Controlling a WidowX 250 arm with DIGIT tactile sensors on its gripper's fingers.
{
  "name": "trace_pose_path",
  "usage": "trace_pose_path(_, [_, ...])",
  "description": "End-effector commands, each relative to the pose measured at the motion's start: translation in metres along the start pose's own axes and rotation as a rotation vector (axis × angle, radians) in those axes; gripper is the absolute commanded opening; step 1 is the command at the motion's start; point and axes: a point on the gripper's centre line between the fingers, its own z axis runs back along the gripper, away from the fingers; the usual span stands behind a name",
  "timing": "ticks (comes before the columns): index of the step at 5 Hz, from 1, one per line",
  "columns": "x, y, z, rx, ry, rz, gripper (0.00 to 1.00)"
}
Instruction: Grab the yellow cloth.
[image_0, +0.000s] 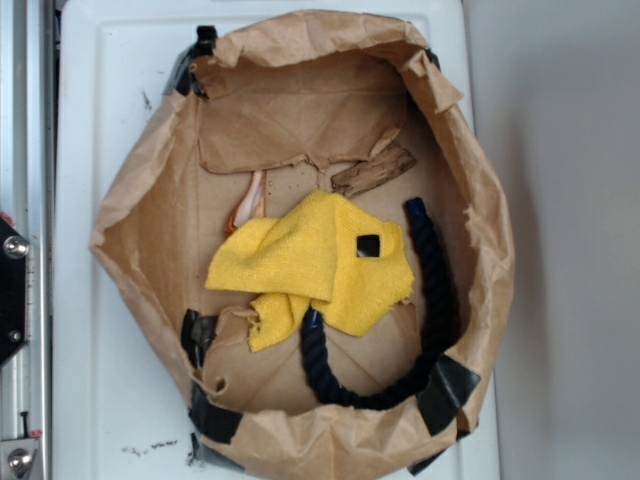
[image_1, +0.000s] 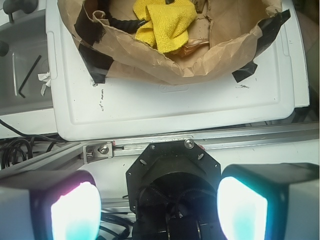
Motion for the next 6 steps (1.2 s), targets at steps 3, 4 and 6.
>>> trace_pose_path(3, [0.088,-0.007,-0.014,0.019,-0.071,0.034,1.0])
trace_pose_path(4, [0.117,-0.009,-0.027,0.026,-0.118,-0.023,1.0])
trace_pose_path(6, [0.16,-0.001,-0.107,0.124,-0.024,-0.02,1.0])
